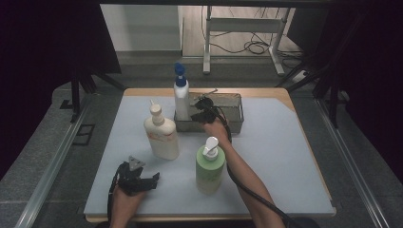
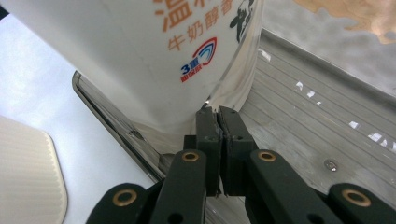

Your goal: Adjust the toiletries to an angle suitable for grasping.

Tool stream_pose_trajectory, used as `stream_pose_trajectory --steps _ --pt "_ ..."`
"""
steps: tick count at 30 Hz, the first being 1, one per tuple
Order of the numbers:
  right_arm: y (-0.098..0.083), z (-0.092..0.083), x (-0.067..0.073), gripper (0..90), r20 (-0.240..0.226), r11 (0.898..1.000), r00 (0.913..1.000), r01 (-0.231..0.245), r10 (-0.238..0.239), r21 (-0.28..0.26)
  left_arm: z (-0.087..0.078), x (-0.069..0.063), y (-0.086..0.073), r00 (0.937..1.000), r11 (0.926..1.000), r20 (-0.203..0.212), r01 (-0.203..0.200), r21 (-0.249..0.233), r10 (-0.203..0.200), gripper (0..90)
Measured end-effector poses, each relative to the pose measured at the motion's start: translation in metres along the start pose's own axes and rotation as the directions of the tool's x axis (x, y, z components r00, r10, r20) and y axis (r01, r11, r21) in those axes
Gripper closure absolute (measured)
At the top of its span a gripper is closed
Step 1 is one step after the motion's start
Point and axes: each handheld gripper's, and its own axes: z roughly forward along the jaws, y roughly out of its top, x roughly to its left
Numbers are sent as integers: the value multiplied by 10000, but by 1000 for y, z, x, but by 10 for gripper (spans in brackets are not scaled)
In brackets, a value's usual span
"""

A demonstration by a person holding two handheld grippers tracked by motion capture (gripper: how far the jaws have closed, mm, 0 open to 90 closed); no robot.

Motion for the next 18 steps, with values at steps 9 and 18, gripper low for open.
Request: stream_pose_trajectory --steps 9,18 --pt "-1 -1 0 849 19 9999 10000 -21 21 -98 0 0 0 10000 10000 1 0 0 0 120" --pt "-3 -4 2 811 206 9997 9995 250 -249 -72 0 0 0 10000 10000 -4 -1 -2 1 121"
